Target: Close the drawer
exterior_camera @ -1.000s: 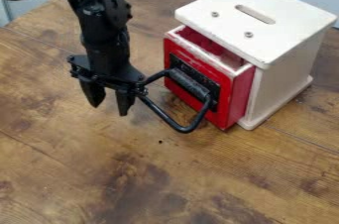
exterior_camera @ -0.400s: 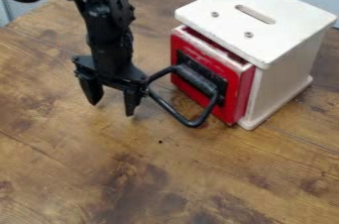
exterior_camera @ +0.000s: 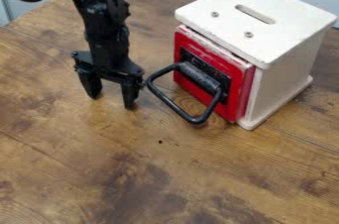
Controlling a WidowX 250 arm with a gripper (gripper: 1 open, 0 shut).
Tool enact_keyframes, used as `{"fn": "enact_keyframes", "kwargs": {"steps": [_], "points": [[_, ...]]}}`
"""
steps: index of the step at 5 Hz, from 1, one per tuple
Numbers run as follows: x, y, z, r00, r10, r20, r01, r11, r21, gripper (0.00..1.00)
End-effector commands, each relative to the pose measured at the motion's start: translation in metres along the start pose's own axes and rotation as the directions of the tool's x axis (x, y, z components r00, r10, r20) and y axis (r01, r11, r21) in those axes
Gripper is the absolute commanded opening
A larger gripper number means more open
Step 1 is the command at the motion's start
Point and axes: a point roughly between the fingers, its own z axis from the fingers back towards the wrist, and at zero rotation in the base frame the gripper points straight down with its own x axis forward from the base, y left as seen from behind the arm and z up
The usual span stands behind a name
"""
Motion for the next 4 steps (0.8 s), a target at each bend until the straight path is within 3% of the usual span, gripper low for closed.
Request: {"fn": "enact_keyframes", "kwargs": {"steps": [1, 4], "points": [[0.014, -0.007, 0.019, 0.999, 0.003, 0.054, -0.004, 1.0, 0.007, 1.0], [0.008, -0.018, 0.031, 0.996, -0.052, 0.069, 0.053, 0.999, -0.007, 1.0]]}}
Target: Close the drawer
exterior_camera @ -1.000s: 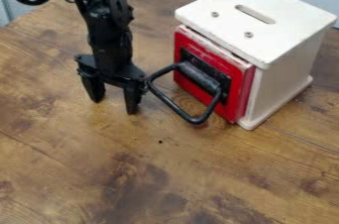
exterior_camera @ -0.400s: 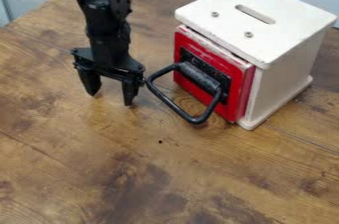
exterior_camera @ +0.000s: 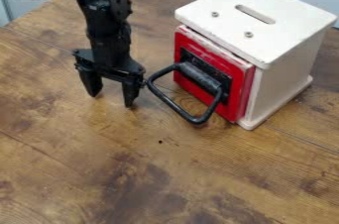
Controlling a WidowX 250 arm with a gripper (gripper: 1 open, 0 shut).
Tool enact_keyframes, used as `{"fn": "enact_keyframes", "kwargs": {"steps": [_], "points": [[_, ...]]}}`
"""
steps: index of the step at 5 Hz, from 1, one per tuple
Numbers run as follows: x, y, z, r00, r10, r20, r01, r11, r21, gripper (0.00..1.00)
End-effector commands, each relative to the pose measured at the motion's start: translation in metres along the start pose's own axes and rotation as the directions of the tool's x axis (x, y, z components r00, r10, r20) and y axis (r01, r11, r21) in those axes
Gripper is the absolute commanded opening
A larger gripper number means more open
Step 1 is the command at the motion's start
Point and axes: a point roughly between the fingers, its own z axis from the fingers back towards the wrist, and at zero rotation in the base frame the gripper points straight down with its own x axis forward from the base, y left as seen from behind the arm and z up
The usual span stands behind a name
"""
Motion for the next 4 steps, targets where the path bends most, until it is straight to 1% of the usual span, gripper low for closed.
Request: {"fn": "enact_keyframes", "kwargs": {"steps": [1, 2, 3, 4], "points": [[0.015, -0.023, 0.028, 0.995, 0.008, 0.1, -0.008, 1.0, -0.002, 1.0], [0.02, -0.035, 0.026, 0.994, 0.044, 0.103, -0.044, 0.999, -0.005, 1.0], [0.018, -0.037, 0.03, 0.995, -0.042, 0.091, 0.044, 0.999, -0.016, 1.0], [0.017, -0.033, 0.034, 0.989, -0.113, 0.095, 0.116, 0.993, -0.02, 1.0]]}}
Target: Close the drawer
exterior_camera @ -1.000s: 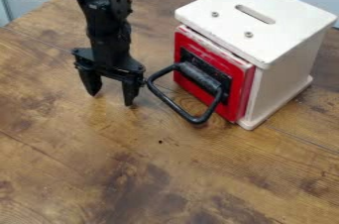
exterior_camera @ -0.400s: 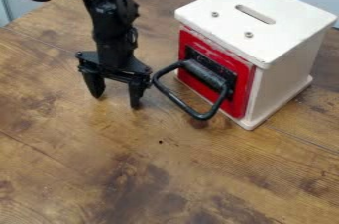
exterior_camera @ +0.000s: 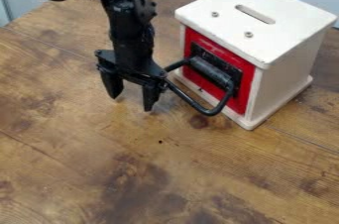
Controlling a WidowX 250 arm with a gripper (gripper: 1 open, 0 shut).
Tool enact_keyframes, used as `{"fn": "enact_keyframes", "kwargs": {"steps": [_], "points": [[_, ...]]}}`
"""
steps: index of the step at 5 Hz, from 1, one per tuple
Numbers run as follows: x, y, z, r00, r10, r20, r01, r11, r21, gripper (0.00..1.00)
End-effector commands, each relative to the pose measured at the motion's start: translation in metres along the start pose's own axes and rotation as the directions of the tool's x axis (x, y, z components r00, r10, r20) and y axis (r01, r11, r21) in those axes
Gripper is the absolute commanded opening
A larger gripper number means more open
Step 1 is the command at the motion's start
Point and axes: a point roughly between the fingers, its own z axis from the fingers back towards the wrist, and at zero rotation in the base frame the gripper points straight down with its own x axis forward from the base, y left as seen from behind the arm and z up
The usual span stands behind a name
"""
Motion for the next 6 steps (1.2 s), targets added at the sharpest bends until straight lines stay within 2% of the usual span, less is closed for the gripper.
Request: {"fn": "enact_keyframes", "kwargs": {"steps": [1, 3, 4, 6], "points": [[0.011, -0.001, 0.032, 0.993, -0.079, 0.09, 0.08, 0.997, -0.001, 1.0], [0.012, 0.018, 0.043, 0.994, 0.01, 0.108, -0.013, 1.0, 0.022, 1.0], [0.012, 0.017, 0.045, 0.994, -0.003, 0.111, 0.001, 1.0, 0.018, 1.0], [0.012, 0.012, 0.041, 0.995, -0.041, 0.094, 0.04, 0.999, 0.009, 1.0]]}}
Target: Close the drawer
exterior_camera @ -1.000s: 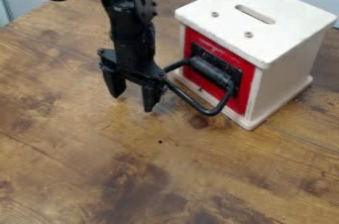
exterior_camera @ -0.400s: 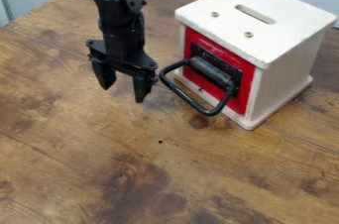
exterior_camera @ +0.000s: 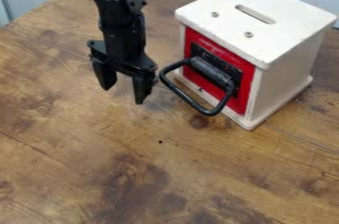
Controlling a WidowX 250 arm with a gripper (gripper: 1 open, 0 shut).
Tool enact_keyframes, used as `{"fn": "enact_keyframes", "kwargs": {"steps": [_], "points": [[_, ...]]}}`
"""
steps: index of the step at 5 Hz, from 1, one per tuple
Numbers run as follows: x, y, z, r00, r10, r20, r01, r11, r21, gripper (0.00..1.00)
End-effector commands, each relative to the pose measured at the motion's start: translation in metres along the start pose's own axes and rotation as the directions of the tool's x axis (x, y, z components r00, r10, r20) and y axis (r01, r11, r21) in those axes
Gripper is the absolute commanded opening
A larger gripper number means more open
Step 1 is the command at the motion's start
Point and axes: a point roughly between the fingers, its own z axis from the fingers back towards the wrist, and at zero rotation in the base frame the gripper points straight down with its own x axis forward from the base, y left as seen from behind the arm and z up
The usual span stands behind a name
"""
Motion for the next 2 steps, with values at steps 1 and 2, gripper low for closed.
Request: {"fn": "enact_keyframes", "kwargs": {"steps": [1, 2], "points": [[0.012, -0.014, 0.031, 0.994, 0.073, 0.087, -0.074, 0.997, 0.012, 1.0], [0.011, -0.027, 0.032, 0.986, 0.141, 0.085, -0.143, 0.99, 0.018, 1.0]]}}
